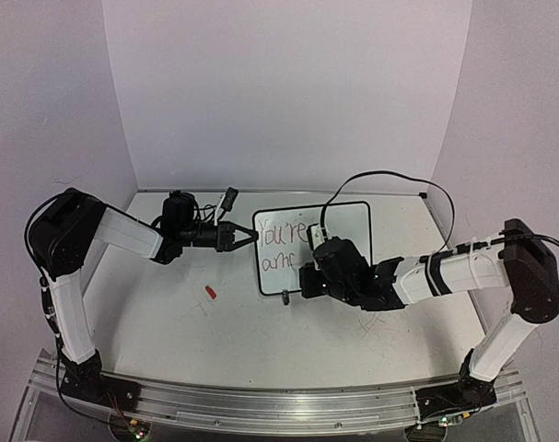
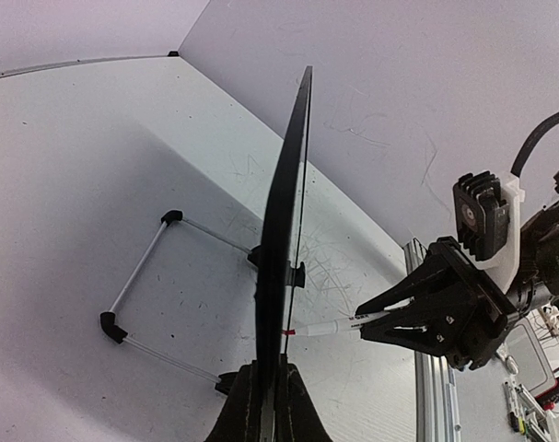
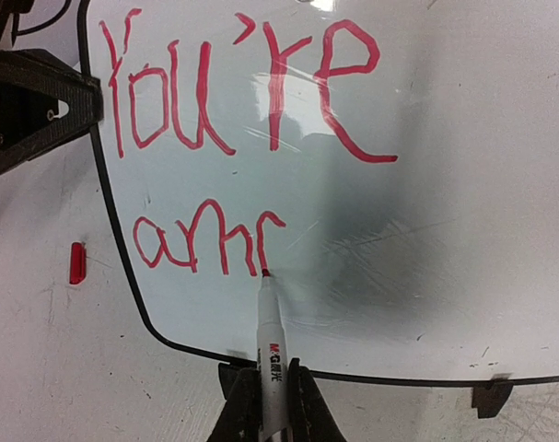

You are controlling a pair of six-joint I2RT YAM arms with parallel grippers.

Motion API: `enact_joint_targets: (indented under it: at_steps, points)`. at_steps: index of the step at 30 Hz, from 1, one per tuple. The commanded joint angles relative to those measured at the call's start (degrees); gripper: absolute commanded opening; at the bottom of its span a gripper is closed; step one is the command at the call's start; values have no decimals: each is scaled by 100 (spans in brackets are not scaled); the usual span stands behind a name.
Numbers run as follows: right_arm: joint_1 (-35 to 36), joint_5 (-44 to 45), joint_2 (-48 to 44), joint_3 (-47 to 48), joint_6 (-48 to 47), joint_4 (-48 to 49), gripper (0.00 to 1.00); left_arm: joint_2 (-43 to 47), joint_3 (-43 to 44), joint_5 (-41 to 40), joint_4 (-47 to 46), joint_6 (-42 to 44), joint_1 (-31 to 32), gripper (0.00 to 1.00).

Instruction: Write a sentence on the whiteboard

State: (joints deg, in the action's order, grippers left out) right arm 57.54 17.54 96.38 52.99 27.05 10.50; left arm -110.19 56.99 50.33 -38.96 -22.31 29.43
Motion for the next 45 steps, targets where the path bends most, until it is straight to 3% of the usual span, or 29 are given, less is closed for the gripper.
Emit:
enact_joint_targets:
  at_steps: [1,29,45]
  points:
    - [-7,287,-99,-17,78,-126,0,209,124,116,149,112,142,0]
    - [-103,697,-23,492,-316,40,0,211,121,109,173,139,142,0]
    - [-7,363,-111,29,48,-142,0,191,164,109,184,141,143,0]
